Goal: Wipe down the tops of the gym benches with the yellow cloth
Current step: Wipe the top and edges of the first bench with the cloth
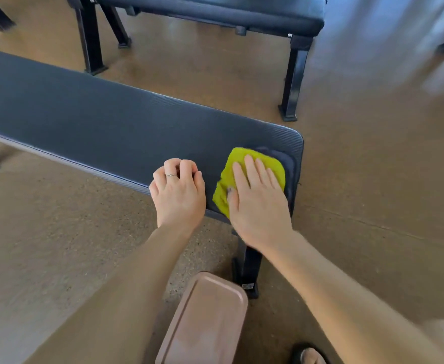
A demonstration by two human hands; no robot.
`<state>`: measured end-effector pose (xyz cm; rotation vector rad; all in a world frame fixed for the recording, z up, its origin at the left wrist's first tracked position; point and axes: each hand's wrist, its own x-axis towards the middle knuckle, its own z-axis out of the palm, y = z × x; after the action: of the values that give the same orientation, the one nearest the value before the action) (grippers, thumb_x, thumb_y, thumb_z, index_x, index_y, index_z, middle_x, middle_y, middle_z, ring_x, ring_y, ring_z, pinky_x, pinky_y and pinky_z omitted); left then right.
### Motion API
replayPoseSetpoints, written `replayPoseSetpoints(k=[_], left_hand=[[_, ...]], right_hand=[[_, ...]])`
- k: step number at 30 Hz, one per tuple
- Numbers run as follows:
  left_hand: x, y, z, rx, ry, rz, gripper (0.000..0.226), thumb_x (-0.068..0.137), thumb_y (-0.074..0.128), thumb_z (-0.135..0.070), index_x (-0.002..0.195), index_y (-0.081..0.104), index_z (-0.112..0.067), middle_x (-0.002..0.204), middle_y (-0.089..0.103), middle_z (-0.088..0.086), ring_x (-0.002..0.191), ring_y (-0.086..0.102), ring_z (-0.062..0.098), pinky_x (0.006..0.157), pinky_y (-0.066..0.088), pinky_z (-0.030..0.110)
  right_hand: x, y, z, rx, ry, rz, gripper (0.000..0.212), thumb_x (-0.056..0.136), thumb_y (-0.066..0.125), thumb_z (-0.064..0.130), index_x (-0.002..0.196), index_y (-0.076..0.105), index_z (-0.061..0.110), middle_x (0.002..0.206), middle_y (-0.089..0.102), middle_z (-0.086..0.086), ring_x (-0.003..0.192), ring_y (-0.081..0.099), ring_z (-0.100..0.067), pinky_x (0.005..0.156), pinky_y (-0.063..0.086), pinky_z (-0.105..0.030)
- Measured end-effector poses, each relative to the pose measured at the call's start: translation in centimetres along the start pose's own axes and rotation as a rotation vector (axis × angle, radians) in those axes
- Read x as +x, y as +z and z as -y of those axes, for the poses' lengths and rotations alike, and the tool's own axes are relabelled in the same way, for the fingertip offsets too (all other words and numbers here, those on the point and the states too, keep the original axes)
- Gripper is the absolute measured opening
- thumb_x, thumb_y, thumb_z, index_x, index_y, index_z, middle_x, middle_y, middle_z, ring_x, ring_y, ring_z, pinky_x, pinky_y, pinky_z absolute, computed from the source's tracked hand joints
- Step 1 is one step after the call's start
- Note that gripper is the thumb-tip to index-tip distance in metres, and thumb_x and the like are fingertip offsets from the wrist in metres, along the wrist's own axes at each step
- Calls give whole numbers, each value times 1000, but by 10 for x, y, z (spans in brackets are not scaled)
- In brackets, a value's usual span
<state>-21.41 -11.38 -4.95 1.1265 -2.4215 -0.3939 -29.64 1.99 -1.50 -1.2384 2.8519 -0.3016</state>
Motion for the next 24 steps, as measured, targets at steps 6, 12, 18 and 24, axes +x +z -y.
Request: replayPoseSetpoints(k=[6, 12, 18, 24], left_hand=[[3, -1, 2, 16, -7, 12, 18, 105, 45, -29, 110, 58, -18, 127, 53, 5, 118, 47, 35, 97, 38, 49], [3, -1, -2, 39, -61, 42, 16, 106, 41, -30, 111, 54, -22, 129, 48, 0, 120, 42, 30, 103, 34, 46], [1, -3, -7, 47, -106, 59, 16, 106, 41, -31, 109, 54, -23, 126, 47, -1, 119, 41, 31, 102, 33, 45], [3, -3, -12, 71, -158, 51, 18, 104, 40, -33, 106, 55, -23, 125, 48, -2, 116, 43, 31, 99, 35, 44]], right_hand=[[29, -4, -44, -32, -99, 34, 64, 104, 10, 48, 158, 32, 21, 166, 27, -5, 154, 24, -27, 126, 19, -45], [87, 2, -63, 0, 130, 6, 60, 108, 19, 42, 161, 21, 15, 169, 16, -11, 156, 15, -33, 127, 11, -48], [-5, -6, -36, 43, -102, 67, 63, 105, 18, 48, 158, 34, 19, 165, 31, -8, 152, 28, -31, 125, 20, -49], [114, -7, -112, 51, 13, 68, 58, 106, 20, 42, 160, 28, 22, 169, 20, -8, 154, 18, -33, 124, 17, -52]])
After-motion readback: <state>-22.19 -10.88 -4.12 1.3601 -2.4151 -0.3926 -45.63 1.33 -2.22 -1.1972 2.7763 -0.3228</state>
